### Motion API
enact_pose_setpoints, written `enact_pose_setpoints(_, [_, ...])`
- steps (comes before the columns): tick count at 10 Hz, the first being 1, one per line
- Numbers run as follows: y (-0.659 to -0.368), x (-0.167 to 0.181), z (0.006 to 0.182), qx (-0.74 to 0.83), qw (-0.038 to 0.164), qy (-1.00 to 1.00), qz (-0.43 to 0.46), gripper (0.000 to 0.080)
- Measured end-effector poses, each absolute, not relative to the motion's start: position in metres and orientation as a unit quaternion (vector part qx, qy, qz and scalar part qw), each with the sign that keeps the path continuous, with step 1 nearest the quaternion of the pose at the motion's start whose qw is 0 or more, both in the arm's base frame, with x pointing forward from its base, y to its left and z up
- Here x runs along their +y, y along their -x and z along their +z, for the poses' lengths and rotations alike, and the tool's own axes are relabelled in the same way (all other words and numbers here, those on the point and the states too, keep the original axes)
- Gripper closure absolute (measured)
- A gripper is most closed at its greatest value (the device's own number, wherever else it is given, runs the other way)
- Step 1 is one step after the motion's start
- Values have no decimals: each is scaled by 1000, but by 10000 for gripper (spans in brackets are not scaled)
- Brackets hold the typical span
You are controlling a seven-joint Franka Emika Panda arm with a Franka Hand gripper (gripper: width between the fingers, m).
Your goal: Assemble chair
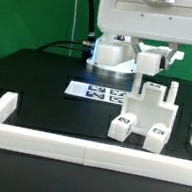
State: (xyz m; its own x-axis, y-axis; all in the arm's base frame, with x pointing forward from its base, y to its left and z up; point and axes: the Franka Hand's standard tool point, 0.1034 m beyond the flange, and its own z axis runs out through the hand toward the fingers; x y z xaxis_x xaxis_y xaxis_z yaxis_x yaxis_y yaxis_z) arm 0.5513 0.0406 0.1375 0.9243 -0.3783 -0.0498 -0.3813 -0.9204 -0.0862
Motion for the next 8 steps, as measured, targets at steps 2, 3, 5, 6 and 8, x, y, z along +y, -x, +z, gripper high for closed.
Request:
enact_pose_setpoints(2, [-550, 56, 128, 189, 44, 981, 17, 511])
enact_pose_setpoints(3, [-550, 54, 128, 190, 44, 981, 18, 511])
enact_pose_setpoints(5, [-550, 54, 127, 190, 43, 981, 19, 511])
enact_pose_setpoints(6, [-549, 57, 126, 190, 41, 981, 20, 511])
enact_pose_setpoints(8, [-546, 74, 125, 174, 36, 984, 21, 511])
